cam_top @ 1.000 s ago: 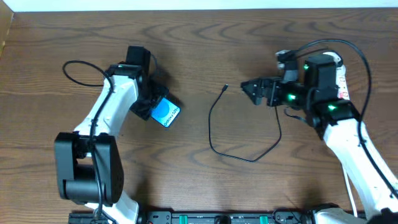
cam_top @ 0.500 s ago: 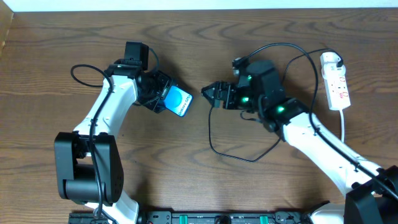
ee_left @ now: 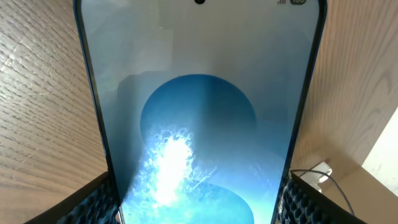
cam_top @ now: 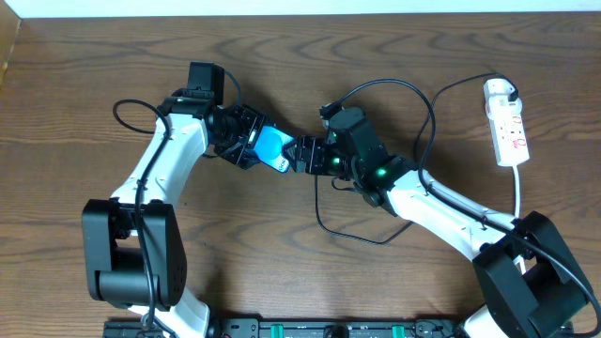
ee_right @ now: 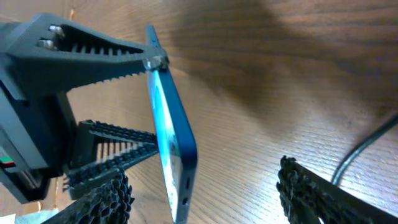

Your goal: Plug charger to phone and switch on socket

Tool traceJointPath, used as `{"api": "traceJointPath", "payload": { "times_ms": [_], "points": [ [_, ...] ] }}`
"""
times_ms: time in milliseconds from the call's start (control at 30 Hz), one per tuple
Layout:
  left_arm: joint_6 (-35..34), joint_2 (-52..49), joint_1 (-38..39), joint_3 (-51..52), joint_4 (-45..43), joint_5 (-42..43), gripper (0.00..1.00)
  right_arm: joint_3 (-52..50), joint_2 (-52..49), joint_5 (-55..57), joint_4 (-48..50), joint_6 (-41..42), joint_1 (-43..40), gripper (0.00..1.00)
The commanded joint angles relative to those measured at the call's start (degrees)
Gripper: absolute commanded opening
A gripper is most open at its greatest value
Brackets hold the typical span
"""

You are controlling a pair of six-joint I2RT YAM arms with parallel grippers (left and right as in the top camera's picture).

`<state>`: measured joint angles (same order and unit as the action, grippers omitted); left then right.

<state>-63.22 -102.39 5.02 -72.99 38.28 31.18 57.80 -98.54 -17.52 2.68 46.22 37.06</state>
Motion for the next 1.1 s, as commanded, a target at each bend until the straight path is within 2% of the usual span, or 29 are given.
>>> {"api": "traceJointPath", "payload": {
  "times_ms": [0,167,267,600,1067],
  "points": [
    [-0.6,0.4,-0.2,-0.4,-0.5,1.4,0.67,0.9,2.0,-0.9,2.0,0.5,-2.8,0.77],
    [-3.1,0.4,-0.2,-0.4,-2.3,3.1,0.67,0.9,10.5,-4.0,-0.5,0.2,-14.2,0.8],
    [-6.5,0.4,-0.2,-0.4,-4.7,7.3,0.66,0.9,11.7,-4.1,-2.0,0.2,-17.3,0.8],
    [-11.9,0.4,-0.5,-0.4,-9.5,16.0,0.66,0.9,11.7,-5.2,-3.4,-2.4,-17.5,0.81],
    [-11.9,0.4,-0.8,-0.4,-9.5,15.8,0.66,0.9,11.7,-6.0,-4.9,-5.7,-15.9,0.8]
  ]
}}
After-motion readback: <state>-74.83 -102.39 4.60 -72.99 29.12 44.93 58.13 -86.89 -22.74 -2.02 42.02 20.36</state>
